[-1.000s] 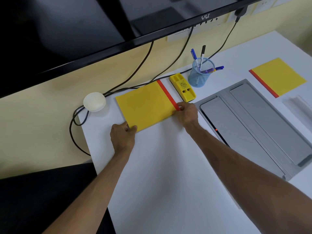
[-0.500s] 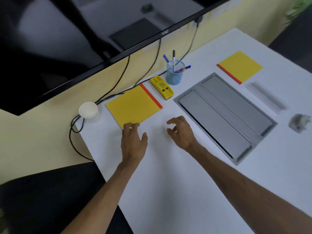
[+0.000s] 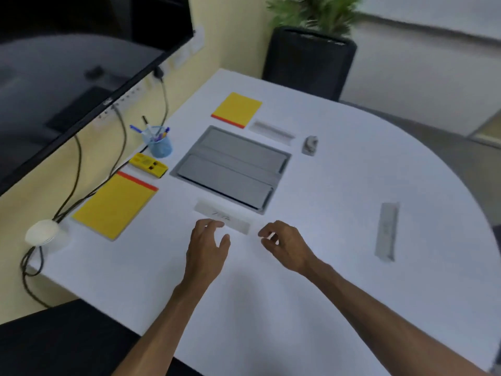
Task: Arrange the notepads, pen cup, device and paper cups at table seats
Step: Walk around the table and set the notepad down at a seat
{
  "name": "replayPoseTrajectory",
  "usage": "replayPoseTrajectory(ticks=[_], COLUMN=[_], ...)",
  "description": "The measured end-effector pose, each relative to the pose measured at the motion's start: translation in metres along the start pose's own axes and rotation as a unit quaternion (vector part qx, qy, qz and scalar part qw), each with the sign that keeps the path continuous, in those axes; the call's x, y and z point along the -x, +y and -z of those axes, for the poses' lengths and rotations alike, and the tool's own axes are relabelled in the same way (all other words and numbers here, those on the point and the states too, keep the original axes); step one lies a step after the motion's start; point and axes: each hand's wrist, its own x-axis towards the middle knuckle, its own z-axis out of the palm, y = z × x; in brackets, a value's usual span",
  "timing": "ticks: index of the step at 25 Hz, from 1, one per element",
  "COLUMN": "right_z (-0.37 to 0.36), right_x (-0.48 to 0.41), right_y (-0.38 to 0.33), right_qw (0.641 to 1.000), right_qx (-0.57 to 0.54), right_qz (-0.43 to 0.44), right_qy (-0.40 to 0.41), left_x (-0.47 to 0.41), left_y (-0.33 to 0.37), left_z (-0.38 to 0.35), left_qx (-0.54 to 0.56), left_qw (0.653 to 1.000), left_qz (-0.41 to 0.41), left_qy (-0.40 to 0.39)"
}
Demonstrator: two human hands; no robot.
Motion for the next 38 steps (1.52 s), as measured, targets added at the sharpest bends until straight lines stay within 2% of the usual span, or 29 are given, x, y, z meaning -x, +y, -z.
replayPoseTrajectory(ticks=[5,12,20,27,31,35,38], right_z=[0.068,0.136,0.191,0.239,0.278,0.345,0.405], right_x=[0.152,0.378,0.594,0.708,0.747,0.764,0.764], right_y=[0.042,0.089,0.138,0.188,0.237,0.287,0.322], right_qw=[0.994,0.959,0.892,0.82,0.794,0.785,0.786], right_qx=[-0.027,-0.046,-0.007,-0.018,-0.017,-0.041,-0.069], right_qz=[-0.084,-0.205,-0.301,-0.37,-0.405,-0.405,-0.403], right_qy=[0.067,0.189,0.337,0.436,0.452,0.467,0.464], left_x=[0.081,0.229,0.379,0.451,0.479,0.489,0.485], left_y=[0.083,0.19,0.32,0.424,0.484,0.557,0.616], left_z=[-0.047,-0.121,-0.22,-0.306,-0.369,-0.43,-0.473], left_qx=[0.018,0.029,0.026,0.012,-0.004,-0.019,-0.008], left_qw=[0.99,0.948,0.857,0.758,0.717,0.688,0.695], left_qz=[-0.103,-0.229,-0.384,-0.508,-0.547,-0.576,-0.571], left_qy=[-0.09,-0.217,-0.342,-0.408,-0.432,-0.441,-0.437])
